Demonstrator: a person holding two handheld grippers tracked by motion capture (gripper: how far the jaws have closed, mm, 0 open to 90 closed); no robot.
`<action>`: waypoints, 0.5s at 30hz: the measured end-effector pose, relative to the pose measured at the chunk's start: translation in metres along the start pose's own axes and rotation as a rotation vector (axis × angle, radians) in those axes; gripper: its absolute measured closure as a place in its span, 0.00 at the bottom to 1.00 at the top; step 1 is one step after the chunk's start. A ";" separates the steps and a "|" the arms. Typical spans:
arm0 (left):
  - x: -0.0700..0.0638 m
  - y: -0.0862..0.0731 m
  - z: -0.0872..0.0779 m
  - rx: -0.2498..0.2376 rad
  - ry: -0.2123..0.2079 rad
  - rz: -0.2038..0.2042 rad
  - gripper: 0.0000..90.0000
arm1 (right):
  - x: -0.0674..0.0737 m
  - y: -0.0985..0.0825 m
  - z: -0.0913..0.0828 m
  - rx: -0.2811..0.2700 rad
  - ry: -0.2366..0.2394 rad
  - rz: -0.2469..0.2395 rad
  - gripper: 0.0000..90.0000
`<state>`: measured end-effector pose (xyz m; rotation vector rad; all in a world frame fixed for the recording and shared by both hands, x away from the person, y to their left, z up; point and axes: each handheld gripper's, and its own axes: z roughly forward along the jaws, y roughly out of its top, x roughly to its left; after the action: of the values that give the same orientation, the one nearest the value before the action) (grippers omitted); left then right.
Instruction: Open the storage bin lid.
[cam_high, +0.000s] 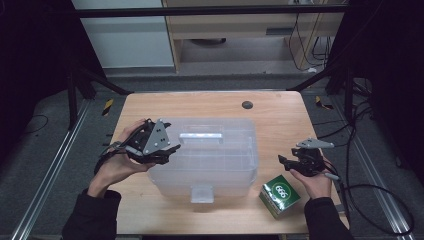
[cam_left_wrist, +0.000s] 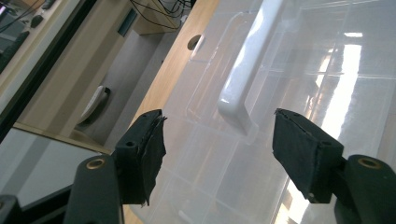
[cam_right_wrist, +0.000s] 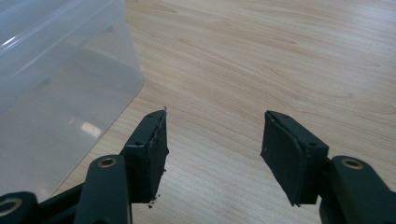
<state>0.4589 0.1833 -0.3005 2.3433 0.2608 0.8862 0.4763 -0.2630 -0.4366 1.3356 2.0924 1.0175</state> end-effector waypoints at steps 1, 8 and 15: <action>0.000 0.001 0.001 0.003 -0.001 0.002 0.38 | 0.000 0.000 0.000 0.000 0.001 0.002 0.45; -0.002 0.006 0.005 0.016 -0.009 0.026 0.40 | 0.000 0.000 0.000 0.006 -0.002 0.003 0.46; -0.004 0.012 0.010 0.016 -0.019 0.059 0.42 | 0.000 0.000 0.000 0.010 0.001 0.005 0.46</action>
<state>0.4622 0.1675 -0.3011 2.3841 0.1930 0.8916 0.4766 -0.2628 -0.4368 1.3466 2.0989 1.0112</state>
